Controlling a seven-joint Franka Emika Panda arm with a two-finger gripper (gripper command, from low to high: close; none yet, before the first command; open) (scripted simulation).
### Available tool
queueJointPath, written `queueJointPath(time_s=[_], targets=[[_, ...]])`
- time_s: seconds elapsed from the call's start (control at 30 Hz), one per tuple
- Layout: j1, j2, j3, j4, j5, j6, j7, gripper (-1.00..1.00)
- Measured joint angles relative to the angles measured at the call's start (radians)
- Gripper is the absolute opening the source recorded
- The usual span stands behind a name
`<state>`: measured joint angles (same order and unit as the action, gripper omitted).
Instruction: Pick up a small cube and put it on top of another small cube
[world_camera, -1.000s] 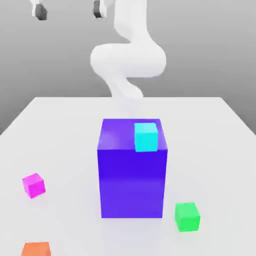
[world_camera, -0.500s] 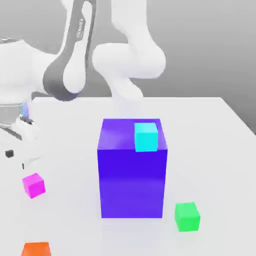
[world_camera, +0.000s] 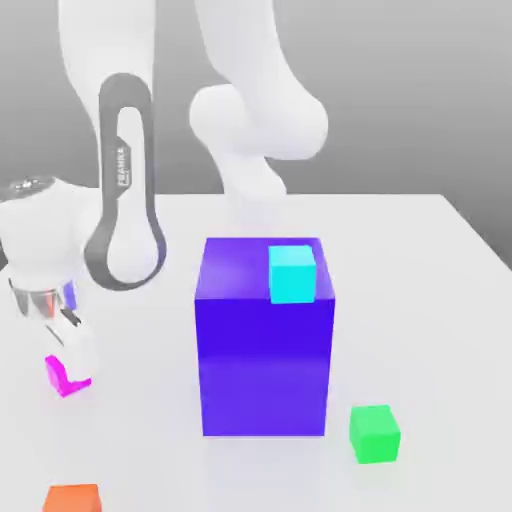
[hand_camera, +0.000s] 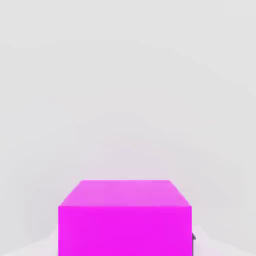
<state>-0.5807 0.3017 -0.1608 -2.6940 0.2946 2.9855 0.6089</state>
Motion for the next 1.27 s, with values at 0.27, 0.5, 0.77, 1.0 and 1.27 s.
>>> queueJointPath(time_s=[0.27, 0.5, 0.77, 1.0, 1.27], targets=[[0.120, -0.217, -0.072, -0.011, -0.177, -0.168, 0.131, -1.00], [0.351, -0.258, 0.064, 0.042, -0.172, -0.231, 0.082, -1.00], [0.592, -0.299, 0.223, 0.101, -0.157, -0.300, 0.016, -1.00], [0.875, -0.287, 0.291, 0.060, -0.281, -0.326, 0.025, -1.00], [0.861, -0.124, 0.241, 0.059, -0.337, -0.174, 0.059, 1.00]])
